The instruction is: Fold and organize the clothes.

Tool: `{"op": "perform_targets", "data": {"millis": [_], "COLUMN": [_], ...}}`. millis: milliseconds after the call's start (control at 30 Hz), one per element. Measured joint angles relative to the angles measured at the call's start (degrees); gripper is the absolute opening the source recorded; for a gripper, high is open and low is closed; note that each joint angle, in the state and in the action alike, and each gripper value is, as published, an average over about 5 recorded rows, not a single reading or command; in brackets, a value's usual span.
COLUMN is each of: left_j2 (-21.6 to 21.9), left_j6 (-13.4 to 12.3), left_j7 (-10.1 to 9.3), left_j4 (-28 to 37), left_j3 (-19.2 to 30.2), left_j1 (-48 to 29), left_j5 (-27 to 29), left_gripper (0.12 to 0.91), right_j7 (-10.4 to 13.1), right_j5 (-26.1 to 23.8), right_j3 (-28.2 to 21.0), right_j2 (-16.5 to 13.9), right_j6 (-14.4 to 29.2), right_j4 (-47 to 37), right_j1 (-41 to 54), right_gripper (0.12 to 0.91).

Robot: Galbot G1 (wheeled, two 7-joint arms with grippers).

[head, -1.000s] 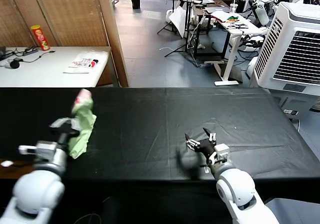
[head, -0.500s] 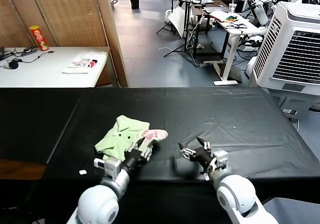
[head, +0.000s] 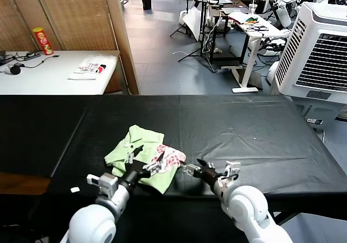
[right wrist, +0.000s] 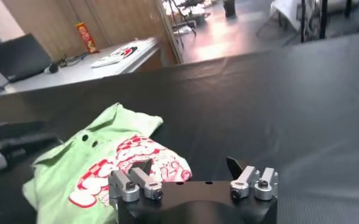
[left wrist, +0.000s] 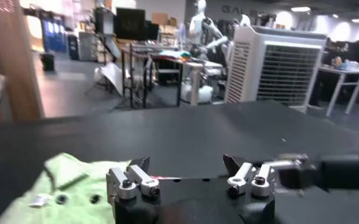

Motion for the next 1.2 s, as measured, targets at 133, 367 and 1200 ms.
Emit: {"op": "perform_targets", "data": {"millis": [133, 367, 1200], "left_j2": [0.0, -0.5, -1.7], "left_j6": [-0.5, -1.2, -2.0], "left_j7": [-0.26, -0.78, -0.97], "left_j4": [0.4, 0.7, 0.8], "left_j3": [-0.9, -2.1, -4.6], "left_j1": [0.8, 2.3, 5.5], "left_j5": [0.1, 0.2, -1.1], "left_gripper": [0.798, 0.798, 0.798], "right_j7": [1.8, 4.9, 7.5], "right_j5": [5.3, 12.4, 18.9], "right_j3": [-0.1, 0.8, 1.4], "right_j2": [1.9, 4.3, 8.2], "right_j6": [1.9, 3.7, 5.5], "right_j4": [-1.0, -2.3, -10.3], "right_j1": [0.6, 0.5, 3.0], "right_gripper": [0.798, 0.796, 0.497]}}
